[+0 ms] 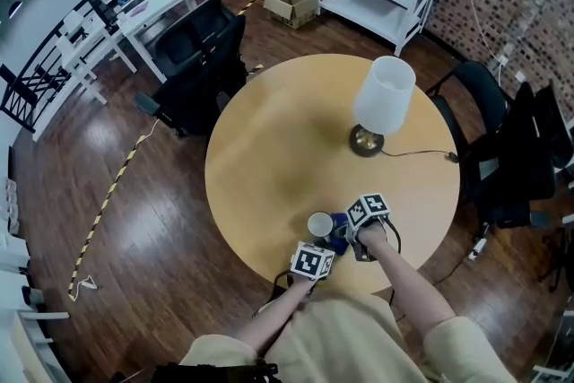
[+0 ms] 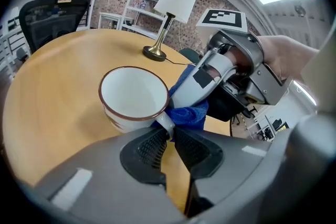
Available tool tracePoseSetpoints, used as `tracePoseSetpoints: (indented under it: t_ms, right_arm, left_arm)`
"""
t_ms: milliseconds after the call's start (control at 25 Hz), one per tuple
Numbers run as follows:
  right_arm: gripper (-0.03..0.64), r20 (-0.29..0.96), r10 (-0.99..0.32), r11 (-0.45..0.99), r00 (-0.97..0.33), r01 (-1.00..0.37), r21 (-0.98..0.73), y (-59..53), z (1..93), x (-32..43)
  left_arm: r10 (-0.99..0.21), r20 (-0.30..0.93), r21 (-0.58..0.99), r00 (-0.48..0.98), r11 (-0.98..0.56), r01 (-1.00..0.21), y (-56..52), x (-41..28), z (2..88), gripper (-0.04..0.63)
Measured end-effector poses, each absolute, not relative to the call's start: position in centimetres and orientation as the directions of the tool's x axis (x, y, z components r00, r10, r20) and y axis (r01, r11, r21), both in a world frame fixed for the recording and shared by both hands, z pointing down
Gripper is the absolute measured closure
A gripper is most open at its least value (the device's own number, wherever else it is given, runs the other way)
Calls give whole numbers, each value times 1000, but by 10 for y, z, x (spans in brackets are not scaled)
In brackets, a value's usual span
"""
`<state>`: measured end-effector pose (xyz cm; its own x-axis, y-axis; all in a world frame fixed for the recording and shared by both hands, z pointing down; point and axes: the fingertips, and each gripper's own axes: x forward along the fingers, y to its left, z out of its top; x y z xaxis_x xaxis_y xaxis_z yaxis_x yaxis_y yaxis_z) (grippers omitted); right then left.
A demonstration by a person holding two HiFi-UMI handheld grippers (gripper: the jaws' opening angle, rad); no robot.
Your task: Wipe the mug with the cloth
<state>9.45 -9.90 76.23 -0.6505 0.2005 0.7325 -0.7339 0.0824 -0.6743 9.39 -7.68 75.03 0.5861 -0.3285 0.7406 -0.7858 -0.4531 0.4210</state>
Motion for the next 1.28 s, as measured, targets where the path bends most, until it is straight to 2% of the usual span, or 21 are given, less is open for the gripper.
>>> tracePoseSetpoints:
  t_ms: [240,520,560,640,760,920,1040,1160,1280]
  right_arm:
    - [578,752,245,103,-612,-754,-648,-97,761,93]
    - [566,694,202,30,-691,-704,-709,-99,762,95]
    - [565,681,180,18,-710,-690,-724,-100,760,98]
    - [565,654,118,6,-747,-658,-753,-102,753,105]
    - [565,617,14,26,-787,-616,-787,-103,739,119]
    - [565,543,-130,157,-830,-558,-815,-99,711,130]
    - [565,520,-225,278,-824,-566,-776,-87,693,135]
    - [563,556,-254,386,-791,-610,-692,-65,682,135]
    - [561,618,-220,486,-755,-634,-602,-38,680,133]
  left_arm:
    - [-342,738,410,581,-456,-790,-75,93,750,551]
    - [-350,737,387,579,-483,-785,-74,89,747,545]
    - [-328,745,387,581,-497,-777,-70,89,749,522]
    - [-277,757,401,592,-518,-755,-57,85,748,412]
    - [-270,744,427,611,-511,-746,-42,63,730,367]
    - [-372,708,434,600,-441,-786,-57,16,699,347]
    - [-400,689,439,605,-434,-787,-93,-3,686,339]
    - [-348,703,427,620,-490,-760,-126,0,685,338]
    - [-227,758,397,612,-583,-709,-144,19,701,331]
